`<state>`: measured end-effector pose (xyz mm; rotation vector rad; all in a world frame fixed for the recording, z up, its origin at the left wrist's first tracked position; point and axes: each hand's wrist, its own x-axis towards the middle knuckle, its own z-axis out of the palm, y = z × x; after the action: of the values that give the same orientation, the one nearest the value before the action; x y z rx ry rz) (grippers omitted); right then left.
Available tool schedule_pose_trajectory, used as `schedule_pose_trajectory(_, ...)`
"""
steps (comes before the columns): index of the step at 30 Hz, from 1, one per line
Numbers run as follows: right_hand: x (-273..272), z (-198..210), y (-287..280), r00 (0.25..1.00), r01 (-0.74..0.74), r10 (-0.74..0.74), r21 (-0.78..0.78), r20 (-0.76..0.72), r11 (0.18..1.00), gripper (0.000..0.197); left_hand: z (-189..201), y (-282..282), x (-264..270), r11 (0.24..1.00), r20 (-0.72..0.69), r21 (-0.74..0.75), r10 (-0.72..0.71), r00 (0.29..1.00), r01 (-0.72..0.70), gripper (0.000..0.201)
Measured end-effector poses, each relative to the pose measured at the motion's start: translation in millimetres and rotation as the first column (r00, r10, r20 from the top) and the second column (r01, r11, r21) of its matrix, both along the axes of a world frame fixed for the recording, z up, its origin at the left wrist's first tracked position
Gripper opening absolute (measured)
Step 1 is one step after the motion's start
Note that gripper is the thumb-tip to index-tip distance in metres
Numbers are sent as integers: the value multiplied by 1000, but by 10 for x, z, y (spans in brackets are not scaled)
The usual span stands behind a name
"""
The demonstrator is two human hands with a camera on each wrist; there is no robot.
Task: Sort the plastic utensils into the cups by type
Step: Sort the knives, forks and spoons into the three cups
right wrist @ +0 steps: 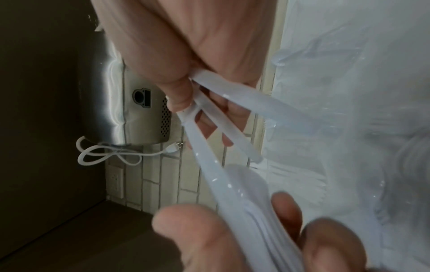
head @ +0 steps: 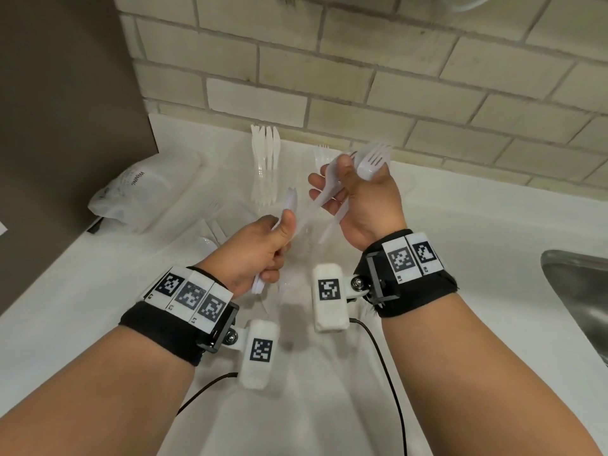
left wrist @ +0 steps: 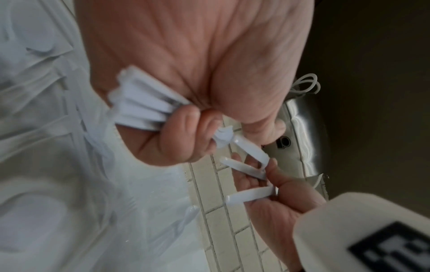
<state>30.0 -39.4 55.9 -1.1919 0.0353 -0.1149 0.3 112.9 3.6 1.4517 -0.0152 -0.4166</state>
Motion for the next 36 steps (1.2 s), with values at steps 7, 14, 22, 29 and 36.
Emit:
schedule_pose_trajectory(7, 340, -35, -329, 927, 375, -374, -137, 33, 917, 21, -43, 172, 94, 984, -57, -43, 170, 984, -173, 59)
schedule_pose_trajectory(14, 1132, 221, -270, 846, 515, -413, -320, 338, 795, 21, 30, 203, 125, 980, -24, -69, 187, 982, -188, 64)
schedule_pose_trajectory(22, 1674, -197, -30, 920, 391, -274, -618, 280, 682, 44, -45, 295, 243, 963, -63, -100, 247, 967, -252, 41)
schedule_pose_trajectory(29, 1712, -400, -127, 959, 247, -281, -576, 31, 780, 48, -115, 269, 279, 967, -48, -30, 252, 966, -254, 29)
schedule_pose_trajectory(36, 1394, -53, -158, 926, 376, -254, -726, 279, 576, 29, -37, 142, 248, 978, 51, 64, 196, 979, -199, 27)
